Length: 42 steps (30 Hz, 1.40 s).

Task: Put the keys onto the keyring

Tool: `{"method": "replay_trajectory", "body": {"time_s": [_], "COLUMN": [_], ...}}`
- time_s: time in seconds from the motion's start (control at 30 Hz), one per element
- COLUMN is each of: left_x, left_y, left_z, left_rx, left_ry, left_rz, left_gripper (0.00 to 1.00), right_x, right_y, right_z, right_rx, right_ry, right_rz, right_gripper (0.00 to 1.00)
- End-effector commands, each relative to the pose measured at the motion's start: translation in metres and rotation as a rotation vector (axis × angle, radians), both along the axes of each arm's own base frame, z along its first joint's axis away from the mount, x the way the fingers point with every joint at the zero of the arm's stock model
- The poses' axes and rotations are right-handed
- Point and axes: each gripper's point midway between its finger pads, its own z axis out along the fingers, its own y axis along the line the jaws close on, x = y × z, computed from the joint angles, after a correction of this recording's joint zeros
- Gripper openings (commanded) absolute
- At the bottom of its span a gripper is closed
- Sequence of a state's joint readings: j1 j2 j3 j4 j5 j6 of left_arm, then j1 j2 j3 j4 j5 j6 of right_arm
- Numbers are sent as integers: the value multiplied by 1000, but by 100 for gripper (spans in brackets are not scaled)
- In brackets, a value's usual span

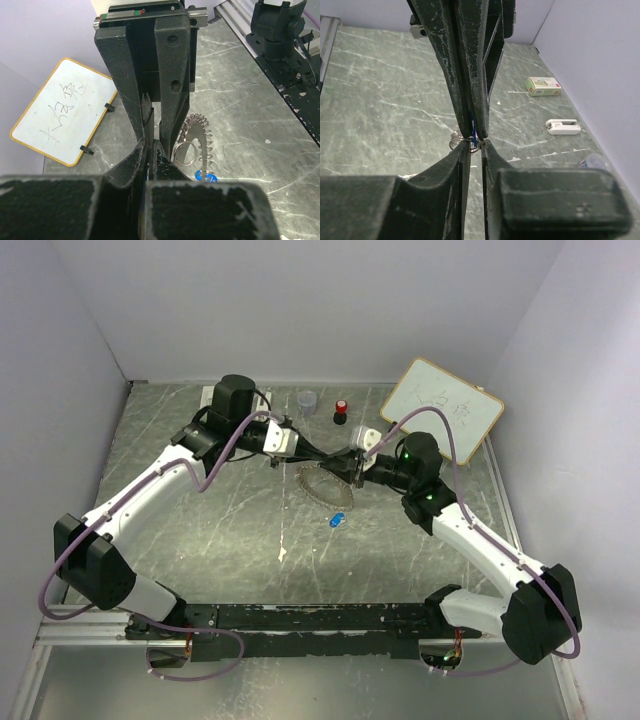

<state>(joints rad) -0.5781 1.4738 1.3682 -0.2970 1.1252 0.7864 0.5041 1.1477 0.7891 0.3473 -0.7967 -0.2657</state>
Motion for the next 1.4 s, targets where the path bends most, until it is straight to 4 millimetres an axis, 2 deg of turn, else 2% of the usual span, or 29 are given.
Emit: {"method": "replay_trajectory", "body": {"time_s": [0.0, 0.07, 0.33, 0.43, 0.57, 1.03, 1.37], "left_x": [1, 3, 21, 32, 38, 35, 32], "left_y": [-3, -3, 3, 9, 19, 23, 24], "left_z": [27, 26, 19, 22, 32, 20, 19], "left_rx": [-62, -61, -68, -100, -172, -221, -305], "left_ry": [-83, -81, -92, -115, -161, -196, -201], "left_rz": [-36, -27, 133, 236, 334, 358, 387], "left_gripper": [7, 7, 7, 7, 7, 7, 7], "right_x": [-6, -6, -1, 4, 10, 38, 38], "right_y": [6, 6, -9, -14, -18, -28, -45], "right_z": [19, 18, 24, 25, 24, 42, 58], "right_rx": [57, 70, 122, 130, 145, 311, 625], "right_ry": [-67, -69, -72, -42, 11, 216, 366], "right_rz": [51, 51, -73, -127, -178, -354, -411], "right_gripper": [8, 0, 0, 0, 0, 0, 0]}}
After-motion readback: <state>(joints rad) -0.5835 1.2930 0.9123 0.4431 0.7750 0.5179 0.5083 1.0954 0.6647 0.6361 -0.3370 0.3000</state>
